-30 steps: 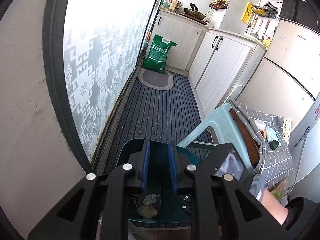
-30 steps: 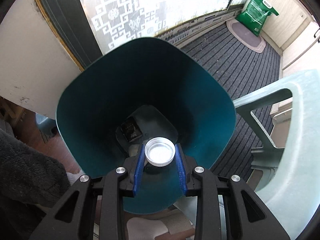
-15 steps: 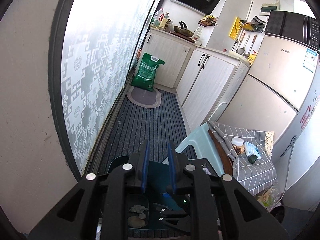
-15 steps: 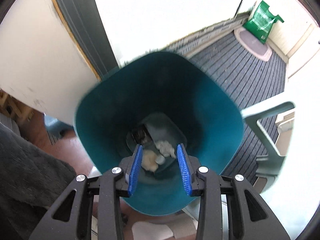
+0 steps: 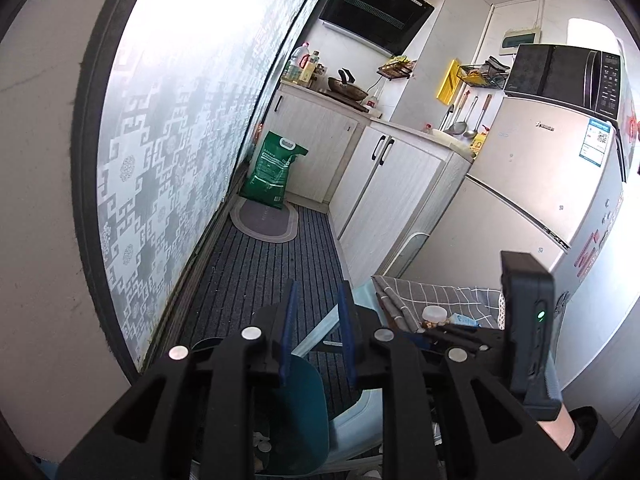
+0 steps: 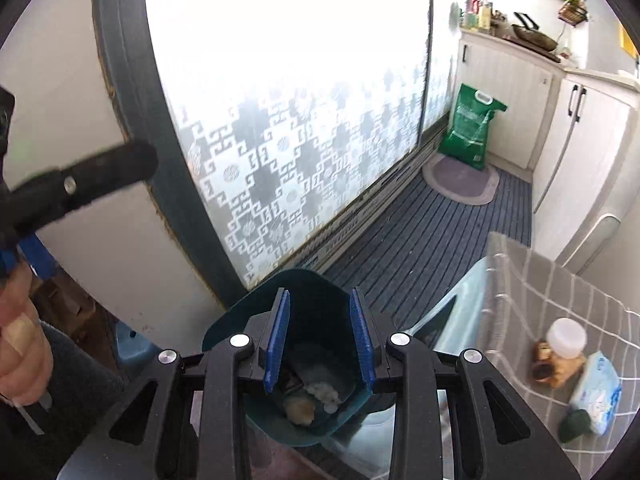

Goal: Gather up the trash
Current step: 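Move both grippers back over the stool toward the remaining items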

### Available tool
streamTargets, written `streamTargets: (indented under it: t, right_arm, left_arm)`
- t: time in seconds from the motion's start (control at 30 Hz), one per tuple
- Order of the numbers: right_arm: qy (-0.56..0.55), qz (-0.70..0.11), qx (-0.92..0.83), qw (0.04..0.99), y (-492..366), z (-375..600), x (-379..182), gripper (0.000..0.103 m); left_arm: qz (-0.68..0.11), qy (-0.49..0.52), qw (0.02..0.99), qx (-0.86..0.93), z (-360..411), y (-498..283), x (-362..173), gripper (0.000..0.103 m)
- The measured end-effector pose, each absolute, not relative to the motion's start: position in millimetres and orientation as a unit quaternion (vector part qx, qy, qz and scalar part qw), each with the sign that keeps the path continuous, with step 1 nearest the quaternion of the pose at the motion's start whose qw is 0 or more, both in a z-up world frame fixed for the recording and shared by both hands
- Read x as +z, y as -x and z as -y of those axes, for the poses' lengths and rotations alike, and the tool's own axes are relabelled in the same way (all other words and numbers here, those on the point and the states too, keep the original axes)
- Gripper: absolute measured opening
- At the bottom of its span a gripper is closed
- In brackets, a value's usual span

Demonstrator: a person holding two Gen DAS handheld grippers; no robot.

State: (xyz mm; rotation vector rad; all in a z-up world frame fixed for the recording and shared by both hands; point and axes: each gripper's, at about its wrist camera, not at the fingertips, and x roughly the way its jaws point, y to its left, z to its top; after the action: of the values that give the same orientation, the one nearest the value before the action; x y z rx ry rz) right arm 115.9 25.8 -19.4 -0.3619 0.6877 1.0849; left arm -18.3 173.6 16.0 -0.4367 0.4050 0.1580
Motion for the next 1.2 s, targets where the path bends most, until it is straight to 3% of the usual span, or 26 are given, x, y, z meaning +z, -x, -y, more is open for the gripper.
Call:
streamTargets:
  t: [0.5,0.9,1.03,1.2]
  right_arm:
    - [0.08,-0.285,0.431,0.853,-175.0,103.4,20.6,0.031]
    - [0.081,-0.367,0.384,0.844,-201.0,143.3,-30.6,0.032]
    - [0.082,-0.377,0.374,0.843,-205.2,154.0,-42.2,0.041]
    - [0.091,-0.393,0.369,0.837,-210.8,160.7,-60.4,0.041]
  left_arm:
    - [-0.236,0.173,0.956,0.03,-106.1,-29.0,6.6,0.03]
    - [-0.269,0.143,0.952,-0.006,-55.9,-60.8,-2.4,0.038]
    - [-0.277,0.136,0.951,-0.013,-43.8,-69.6,-4.5,0.04]
    - [-0.291,0.123,0.949,-0.016,-30.3,-82.9,-10.5,0.044]
